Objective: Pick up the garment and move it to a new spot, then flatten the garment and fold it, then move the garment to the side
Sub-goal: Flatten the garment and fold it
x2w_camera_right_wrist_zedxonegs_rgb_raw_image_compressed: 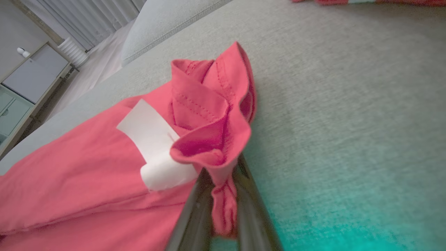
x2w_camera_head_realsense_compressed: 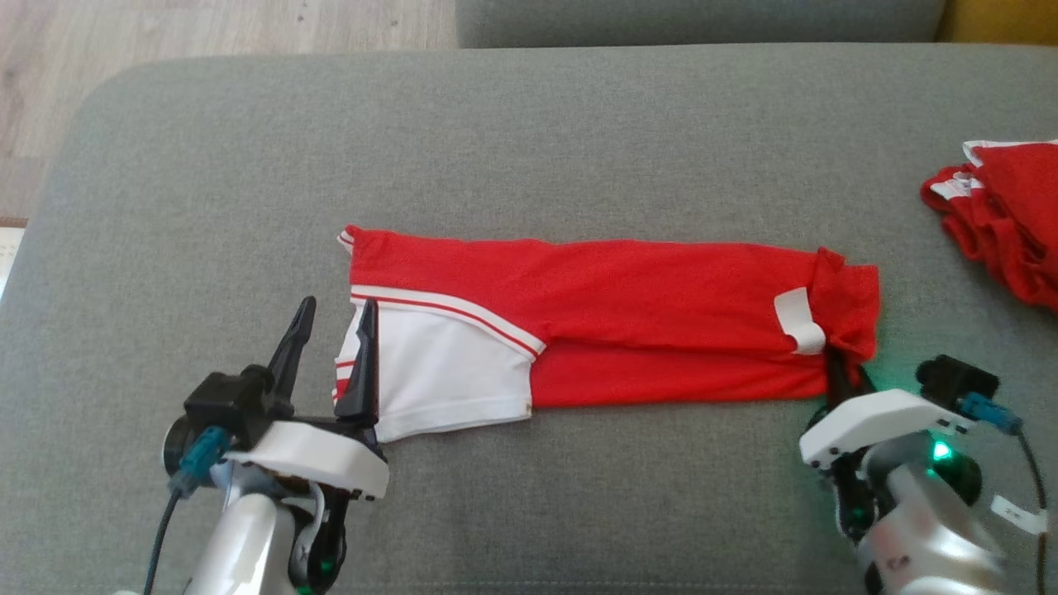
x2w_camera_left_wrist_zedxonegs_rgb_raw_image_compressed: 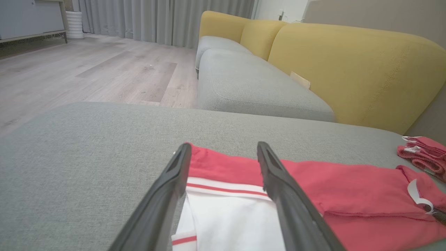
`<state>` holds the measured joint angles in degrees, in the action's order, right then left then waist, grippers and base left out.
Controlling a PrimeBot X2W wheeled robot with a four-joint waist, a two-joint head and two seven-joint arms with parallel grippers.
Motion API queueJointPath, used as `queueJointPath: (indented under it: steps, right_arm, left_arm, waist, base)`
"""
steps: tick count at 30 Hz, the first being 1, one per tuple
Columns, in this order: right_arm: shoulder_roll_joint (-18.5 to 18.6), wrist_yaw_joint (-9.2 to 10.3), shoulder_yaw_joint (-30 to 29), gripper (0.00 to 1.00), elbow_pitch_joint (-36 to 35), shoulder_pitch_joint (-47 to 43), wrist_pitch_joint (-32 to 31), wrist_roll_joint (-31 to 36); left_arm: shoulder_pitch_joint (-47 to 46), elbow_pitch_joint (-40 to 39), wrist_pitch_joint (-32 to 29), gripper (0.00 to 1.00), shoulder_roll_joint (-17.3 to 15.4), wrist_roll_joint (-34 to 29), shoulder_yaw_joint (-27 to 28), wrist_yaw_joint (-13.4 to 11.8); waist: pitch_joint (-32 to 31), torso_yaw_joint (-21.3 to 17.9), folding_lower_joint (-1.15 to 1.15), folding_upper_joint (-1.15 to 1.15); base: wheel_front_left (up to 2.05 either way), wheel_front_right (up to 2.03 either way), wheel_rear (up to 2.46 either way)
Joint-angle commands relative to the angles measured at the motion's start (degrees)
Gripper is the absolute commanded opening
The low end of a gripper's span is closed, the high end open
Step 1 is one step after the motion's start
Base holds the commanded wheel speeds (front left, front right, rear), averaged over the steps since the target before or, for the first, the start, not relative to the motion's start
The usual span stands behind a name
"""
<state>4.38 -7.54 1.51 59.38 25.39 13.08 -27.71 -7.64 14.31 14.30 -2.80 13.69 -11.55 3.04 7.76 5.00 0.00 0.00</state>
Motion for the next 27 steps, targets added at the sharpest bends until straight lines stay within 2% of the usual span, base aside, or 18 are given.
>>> queueJointPath:
  steps: [1,7,10,17,22,27]
  right_arm:
    - [2.6,0.05,-1.4,0.0,1.23,1.42,0.94,0.67]
    - [7.46,0.05,-8.87,0.0,3.84,3.53,1.81,5.13]
    - [7.77,0.05,-11.5,0.0,3.43,4.15,1.87,6.74]
    - [1.81,0.05,-13.21,0.0,-2.41,4.33,1.9,12.14]
    - [-1.26,0.05,-8.68,0.0,-7.0,4.84,1.14,10.51]
    - [-1.47,0.05,6.54,0.0,-14.17,3.52,-2.01,-2.79]
  left_arm:
    - [-2.27,-1.63,0.7,1.0,-0.09,0.17,2.44,-0.1]
    - [-1.87,-1.82,0.7,1.0,-0.09,0.81,2.33,-0.31]
    - [-1.7,-1.93,0.7,1.0,-0.09,1.09,2.42,-0.4]
    - [-0.85,-1.52,0.7,1.0,-0.09,1.73,2.2,-0.55]
    - [-0.74,-1.42,0.7,1.0,-0.09,2.05,1.55,-0.67]
    - [-0.11,-1.03,0.7,1.0,-0.08,2.47,1.12,-0.71]
  waist:
    - [-0.45,-0.09,0.0,0.0]
    - [-1.31,-0.42,0.0,0.0]
    - [-1.66,-0.56,0.0,0.0]
    - [-3.61,-1.04,0.0,0.0]
    - [-5.3,-0.14,0.0,0.0]
    - [-6.71,2.06,0.0,0.0]
  base:
    - [0.0,0.0,0.0]
    - [0.0,0.0,0.0]
    - [0.0,0.0,0.0]
    - [0.0,0.0,0.0]
    - [0.0,0.0,0.0]
    - [0.0,0.0,0.0]
